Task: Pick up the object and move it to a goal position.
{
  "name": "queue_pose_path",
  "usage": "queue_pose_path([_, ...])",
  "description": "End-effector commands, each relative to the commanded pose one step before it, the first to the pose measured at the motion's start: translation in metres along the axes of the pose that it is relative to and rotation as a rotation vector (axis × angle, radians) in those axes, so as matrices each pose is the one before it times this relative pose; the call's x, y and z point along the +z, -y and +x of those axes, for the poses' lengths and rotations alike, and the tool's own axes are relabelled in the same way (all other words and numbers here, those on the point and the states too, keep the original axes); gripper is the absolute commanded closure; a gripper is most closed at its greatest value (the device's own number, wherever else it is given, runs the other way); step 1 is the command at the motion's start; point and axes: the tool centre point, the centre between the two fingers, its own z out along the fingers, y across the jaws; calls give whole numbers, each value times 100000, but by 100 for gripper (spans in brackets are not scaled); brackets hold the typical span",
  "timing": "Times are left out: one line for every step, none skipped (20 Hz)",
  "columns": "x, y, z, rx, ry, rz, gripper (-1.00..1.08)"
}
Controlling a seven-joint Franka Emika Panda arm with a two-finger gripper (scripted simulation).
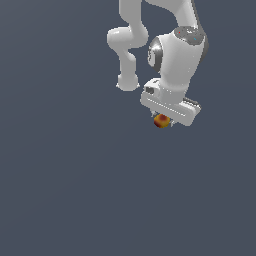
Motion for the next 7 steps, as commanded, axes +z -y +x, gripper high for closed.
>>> queue_pose_path([-1090, 542, -1188, 137, -52, -8, 108])
queue_pose_path([-305, 177, -346, 0, 0, 0, 108])
queue_pose_path([-251, 147, -284, 0, 0, 0, 108])
queue_pose_path([-196, 116, -221, 0, 0, 0, 108])
queue_pose_path([-141, 84, -158, 0, 0, 0, 108])
queue_pose_path([-85, 51, -95, 0, 0, 0, 108])
queue_pose_path([-28, 17, -32, 0, 0, 0, 108])
